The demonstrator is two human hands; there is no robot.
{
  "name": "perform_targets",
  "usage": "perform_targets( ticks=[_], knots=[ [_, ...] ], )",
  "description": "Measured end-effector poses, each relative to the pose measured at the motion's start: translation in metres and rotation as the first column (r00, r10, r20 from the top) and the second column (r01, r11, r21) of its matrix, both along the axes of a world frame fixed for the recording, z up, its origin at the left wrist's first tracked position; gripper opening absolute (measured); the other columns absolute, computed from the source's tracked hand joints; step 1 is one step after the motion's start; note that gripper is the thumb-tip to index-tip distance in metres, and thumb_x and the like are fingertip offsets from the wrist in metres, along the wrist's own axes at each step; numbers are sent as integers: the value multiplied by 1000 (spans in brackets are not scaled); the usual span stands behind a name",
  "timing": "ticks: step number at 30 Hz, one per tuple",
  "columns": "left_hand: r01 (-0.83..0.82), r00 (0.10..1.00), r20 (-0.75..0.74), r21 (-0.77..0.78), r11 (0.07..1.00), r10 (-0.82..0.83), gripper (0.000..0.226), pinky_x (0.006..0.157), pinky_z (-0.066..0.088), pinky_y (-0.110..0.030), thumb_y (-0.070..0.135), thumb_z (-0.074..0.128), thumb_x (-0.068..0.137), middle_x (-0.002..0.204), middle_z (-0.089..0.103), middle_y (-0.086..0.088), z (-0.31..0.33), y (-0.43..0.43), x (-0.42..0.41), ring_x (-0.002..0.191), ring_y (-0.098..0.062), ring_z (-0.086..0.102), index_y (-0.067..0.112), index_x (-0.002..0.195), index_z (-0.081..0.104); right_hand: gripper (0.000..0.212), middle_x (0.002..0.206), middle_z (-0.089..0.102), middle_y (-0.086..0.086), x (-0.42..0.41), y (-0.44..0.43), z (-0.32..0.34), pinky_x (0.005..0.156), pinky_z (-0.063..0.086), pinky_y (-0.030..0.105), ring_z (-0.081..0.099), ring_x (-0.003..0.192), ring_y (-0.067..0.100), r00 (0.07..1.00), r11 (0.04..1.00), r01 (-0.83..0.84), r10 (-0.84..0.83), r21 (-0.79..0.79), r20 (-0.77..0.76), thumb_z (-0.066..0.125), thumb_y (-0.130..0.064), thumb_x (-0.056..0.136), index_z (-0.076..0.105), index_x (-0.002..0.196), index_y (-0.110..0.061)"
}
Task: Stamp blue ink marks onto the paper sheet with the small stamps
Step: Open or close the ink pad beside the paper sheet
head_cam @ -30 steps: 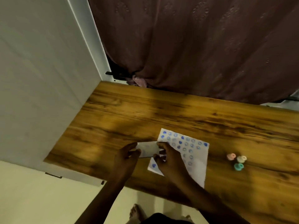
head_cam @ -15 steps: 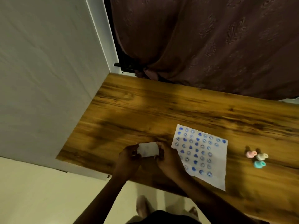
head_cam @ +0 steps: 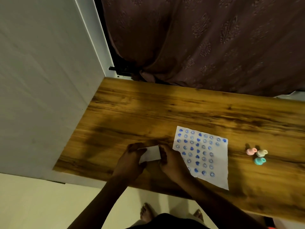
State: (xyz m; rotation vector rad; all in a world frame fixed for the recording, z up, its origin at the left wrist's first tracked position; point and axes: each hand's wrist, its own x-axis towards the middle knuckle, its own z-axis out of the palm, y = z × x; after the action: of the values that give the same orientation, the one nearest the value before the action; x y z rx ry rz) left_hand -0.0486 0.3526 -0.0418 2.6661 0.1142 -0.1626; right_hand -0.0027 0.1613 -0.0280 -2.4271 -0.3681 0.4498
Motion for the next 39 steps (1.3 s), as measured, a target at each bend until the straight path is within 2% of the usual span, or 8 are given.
perform_targets(
  ticks=[7, 17, 22, 25, 30, 33, 36, 39],
  knots=[
    [95, 995, -35, 87, 992, -92, 52, 112, 46, -38, 33, 73, 92, 149, 60, -3, 1, 4, 6, 138, -25, 53, 26, 142, 61, 58, 153, 50, 0, 0, 1, -3, 118, 38, 35, 45, 143, 21, 998, 997, -9, 13, -76, 62, 64, -27, 98, 42, 151, -22],
    [161, 981, -107, 13, 987, -159, 48, 105, 48, -33, 43, 69, 93, 142, 66, 0, 17, 17, 25, 130, -21, 59, 29, 138, 64, 65, 163, 34, -2, 0, 4, -8, 125, 18, 29, 31, 151, 18, 996, 982, 1, 15, -190, 84, 55, -40, 101, 26, 158, -27],
    [195, 976, -96, -21, 980, -197, 40, 77, 51, -14, 38, 68, 89, 126, 76, 1, 29, 26, 40, 104, -18, 74, 26, 127, 74, 70, 165, 29, -3, 0, 4, -9, 125, 12, 33, 24, 153, 21, 994, 966, 30, -3, -257, 105, 55, -47, 99, 22, 159, -31],
    [247, 963, -99, -36, 968, -249, 36, 75, 57, -27, 30, 58, 86, 112, 82, -2, 33, 29, 48, 97, -21, 77, 21, 113, 81, 71, 167, 22, -4, 0, 4, -7, 126, 8, 35, 17, 155, 22, 995, 959, 50, -23, -278, 98, 52, -52, 99, 19, 159, -34],
    [221, 969, -96, -75, 972, -228, 39, 72, 55, -30, 27, 53, 86, 106, 82, -2, 33, 33, 60, 90, -22, 76, 24, 115, 80, 74, 170, 11, -2, 1, 4, -3, 126, 5, 33, 11, 156, 21, 996, 972, 91, -94, -215, 0, 49, -49, 101, 8, 160, -31],
    [187, 974, -121, -52, 981, -192, 28, 57, 47, -25, 24, 58, 95, 90, 77, 1, 29, 36, 68, 69, -12, 68, 23, 113, 78, 76, 170, 7, -4, 1, 4, -6, 125, 3, 32, 7, 157, 21, 997, 975, 77, -79, -210, -3, 50, -48, 101, 5, 161, -31],
    [165, 975, -132, -96, 982, -177, 22, 49, 37, -17, 19, 59, 96, 85, 72, 3, 27, 37, 75, 56, 4, 54, 20, 110, 77, 75, 168, 14, -2, 4, 2, -3, 125, 9, 35, 16, 155, 23, 998, 981, 33, -43, -189, -48, 54, -44, 100, 10, 159, -35],
    [166, 976, -124, -110, 980, -179, 30, 67, 44, -24, 13, 59, 95, 107, 76, -3, 30, 38, 79, 83, -14, 68, 16, 120, 75, 69, 157, 41, 0, 5, 1, -7, 121, 33, 39, 43, 140, 22, 995, 998, 0, -5, -60, -99, 61, -28, 96, 23, 152, -39]
  ],
)
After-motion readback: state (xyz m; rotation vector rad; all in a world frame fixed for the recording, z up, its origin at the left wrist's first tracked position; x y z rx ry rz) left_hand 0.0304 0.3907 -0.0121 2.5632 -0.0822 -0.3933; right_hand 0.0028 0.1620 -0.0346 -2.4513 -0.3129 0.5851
